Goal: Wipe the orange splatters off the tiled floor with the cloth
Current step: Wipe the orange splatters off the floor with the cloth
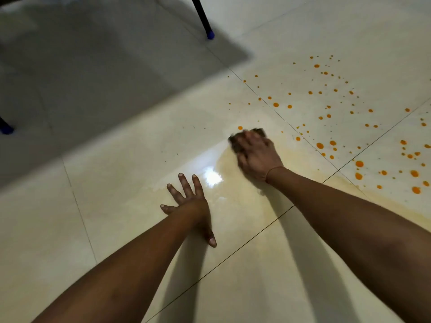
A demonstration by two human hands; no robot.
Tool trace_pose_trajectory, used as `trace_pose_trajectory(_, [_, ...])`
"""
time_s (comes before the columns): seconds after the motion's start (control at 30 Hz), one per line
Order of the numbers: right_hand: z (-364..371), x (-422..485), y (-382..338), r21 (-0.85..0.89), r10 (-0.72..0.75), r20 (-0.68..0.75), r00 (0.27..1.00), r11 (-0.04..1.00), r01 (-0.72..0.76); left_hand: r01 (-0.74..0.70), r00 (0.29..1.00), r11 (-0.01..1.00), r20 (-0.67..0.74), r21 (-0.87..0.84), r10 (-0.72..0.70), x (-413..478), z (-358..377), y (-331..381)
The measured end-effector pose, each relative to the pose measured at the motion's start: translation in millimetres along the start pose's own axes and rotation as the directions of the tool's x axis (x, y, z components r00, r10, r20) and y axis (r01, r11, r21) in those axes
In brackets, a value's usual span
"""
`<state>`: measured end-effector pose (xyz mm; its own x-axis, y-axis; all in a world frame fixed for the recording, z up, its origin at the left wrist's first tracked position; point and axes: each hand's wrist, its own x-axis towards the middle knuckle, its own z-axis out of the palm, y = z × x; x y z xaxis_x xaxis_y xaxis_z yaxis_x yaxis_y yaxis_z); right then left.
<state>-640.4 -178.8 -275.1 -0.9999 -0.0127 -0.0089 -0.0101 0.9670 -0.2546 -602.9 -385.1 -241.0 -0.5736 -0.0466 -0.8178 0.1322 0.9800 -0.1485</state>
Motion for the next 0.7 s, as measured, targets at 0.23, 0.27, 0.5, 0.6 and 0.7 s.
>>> trace_pose_trajectory(0.23, [4,23,2,-0.029,-0.054,0.065,0.996,0.998,0.056,0.019,1.0,1.0,-0.005,-0.018,-0.019,3,1,3])
trace_pose_trajectory(0.27, [2,30,6,-0.007,0.137,0.019,0.99,0.991,-0.137,0.029,0.999,0.999,-0.021,-0.025,-0.03,4,2,5])
trace_pose_trajectory(0.5, [3,47,2,-0.041,-0.081,0.032,0.996,0.996,0.082,0.071,0.997,0.995,-0.03,-0.064,-0.073,21,7,9])
trace_pose_trajectory(0.6, [0,61,12,-0.011,0.441,-0.07,0.895,0.896,-0.443,0.082,0.996,0.995,-0.03,-0.05,-0.083,26,9,10])
trace_pose_trajectory(0.7, [14,53,-22,-0.066,-0.115,0.056,0.992,0.991,0.119,0.079,0.995,0.994,-0.049,-0.07,-0.083,27,10,10])
